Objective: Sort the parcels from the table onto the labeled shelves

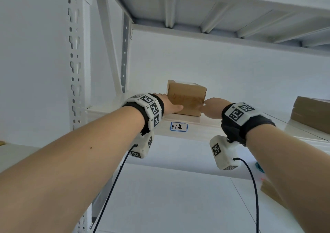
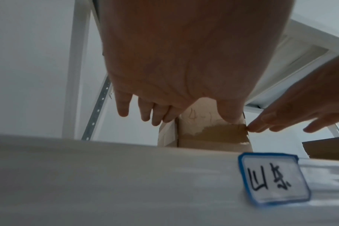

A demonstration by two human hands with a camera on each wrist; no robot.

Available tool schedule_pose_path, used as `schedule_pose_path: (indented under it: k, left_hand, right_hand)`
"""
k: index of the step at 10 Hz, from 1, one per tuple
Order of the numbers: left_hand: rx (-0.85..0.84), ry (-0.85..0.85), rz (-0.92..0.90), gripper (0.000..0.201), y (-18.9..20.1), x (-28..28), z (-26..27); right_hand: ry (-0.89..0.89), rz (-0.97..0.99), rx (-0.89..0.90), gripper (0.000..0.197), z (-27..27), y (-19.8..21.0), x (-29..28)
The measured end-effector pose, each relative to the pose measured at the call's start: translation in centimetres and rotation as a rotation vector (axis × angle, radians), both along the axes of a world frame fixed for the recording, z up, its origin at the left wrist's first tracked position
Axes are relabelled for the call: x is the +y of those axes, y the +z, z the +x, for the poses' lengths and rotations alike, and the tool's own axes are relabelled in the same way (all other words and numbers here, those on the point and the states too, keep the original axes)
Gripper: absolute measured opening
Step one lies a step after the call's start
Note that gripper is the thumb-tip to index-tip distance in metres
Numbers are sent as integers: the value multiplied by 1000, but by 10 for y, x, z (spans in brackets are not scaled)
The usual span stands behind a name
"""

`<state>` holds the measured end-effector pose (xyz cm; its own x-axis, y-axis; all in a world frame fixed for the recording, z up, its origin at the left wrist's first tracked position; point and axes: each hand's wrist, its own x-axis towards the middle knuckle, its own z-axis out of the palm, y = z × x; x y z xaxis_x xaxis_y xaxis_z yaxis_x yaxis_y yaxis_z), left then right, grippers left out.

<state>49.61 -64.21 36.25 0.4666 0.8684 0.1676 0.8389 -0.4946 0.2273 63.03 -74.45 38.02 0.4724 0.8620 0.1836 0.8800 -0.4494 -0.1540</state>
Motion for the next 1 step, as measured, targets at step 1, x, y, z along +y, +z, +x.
schedule_pose_path:
  k: [1]
  left_hand:
    - [20, 68, 25, 85, -1, -8, -3]
  right_hand:
    - [-18, 0, 7, 51, 1, -3, -3]
